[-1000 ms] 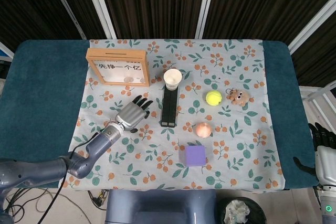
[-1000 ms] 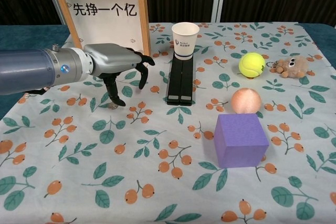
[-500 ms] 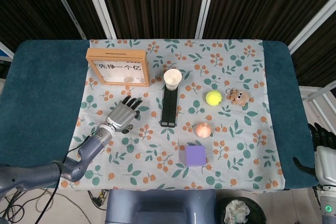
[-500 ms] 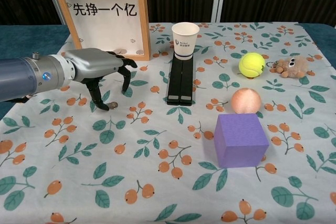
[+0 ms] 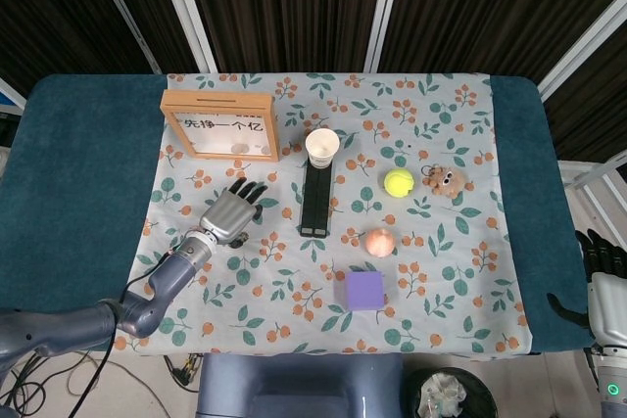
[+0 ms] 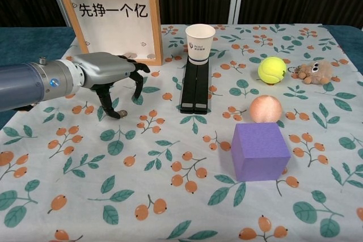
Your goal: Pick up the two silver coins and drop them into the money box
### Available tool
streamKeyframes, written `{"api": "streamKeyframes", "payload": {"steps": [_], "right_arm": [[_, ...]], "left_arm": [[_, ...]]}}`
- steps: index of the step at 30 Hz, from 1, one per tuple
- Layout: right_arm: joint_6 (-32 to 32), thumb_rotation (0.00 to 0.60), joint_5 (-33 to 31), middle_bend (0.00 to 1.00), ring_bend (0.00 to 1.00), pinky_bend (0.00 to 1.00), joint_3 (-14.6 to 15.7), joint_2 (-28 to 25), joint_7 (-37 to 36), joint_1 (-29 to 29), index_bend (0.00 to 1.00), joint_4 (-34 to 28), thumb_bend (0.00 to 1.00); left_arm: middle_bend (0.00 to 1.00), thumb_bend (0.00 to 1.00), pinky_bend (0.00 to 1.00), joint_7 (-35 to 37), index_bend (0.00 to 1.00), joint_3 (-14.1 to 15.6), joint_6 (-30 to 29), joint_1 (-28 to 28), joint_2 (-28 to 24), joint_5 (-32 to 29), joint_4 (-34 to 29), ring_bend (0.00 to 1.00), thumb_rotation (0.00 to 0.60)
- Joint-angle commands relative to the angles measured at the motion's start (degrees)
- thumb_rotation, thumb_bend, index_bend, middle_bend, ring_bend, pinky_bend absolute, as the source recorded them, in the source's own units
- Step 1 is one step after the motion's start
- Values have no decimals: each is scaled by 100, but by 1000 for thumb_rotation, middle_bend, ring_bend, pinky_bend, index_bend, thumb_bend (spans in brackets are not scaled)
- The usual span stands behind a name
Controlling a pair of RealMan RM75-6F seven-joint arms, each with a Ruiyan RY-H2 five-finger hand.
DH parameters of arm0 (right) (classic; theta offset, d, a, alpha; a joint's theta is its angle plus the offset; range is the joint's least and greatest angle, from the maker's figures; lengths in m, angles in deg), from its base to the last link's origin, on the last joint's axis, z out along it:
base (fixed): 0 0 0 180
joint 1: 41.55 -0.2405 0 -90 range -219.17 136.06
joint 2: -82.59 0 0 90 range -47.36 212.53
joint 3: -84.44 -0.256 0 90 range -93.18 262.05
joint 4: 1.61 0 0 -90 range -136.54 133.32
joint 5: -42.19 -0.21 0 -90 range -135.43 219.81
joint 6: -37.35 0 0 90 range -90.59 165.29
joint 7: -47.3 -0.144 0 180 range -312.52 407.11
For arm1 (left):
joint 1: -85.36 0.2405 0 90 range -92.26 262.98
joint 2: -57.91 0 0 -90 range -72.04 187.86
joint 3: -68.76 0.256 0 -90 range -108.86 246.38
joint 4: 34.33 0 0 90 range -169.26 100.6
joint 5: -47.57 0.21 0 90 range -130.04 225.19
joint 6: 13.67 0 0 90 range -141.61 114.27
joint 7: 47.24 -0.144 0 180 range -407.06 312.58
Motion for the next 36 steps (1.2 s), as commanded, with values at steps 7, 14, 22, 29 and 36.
{"api": "streamKeyframes", "payload": {"steps": [7, 14, 22, 29, 36], "right_arm": [[6, 600, -12, 1, 0, 0, 0, 0, 11, -2, 0, -2, 261], [8, 600, -34, 1, 0, 0, -4, -4, 31, -3, 0, -18, 261], [3, 600, -59, 1, 0, 0, -13, -2, 47, -2, 0, -25, 262], [12, 600, -101, 1, 0, 0, -21, -3, 74, -5, 0, -33, 261], [2, 600, -122, 1, 0, 0, -27, 2, 107, -4, 0, -45, 261]], "left_arm": [[14, 131, 0, -41, 455, -44, 62, 8, 14, 71, 38, 0, 600], [14, 131, 0, -56, 473, -82, 98, 16, 27, 68, 47, 0, 600], [14, 131, 0, -85, 485, -136, 124, 19, 66, 78, 95, 0, 600], [14, 131, 0, -145, 492, -153, 183, 13, 89, 51, 145, 0, 600], [14, 131, 0, -159, 492, -151, 225, 21, 114, 39, 177, 0, 600]]}}
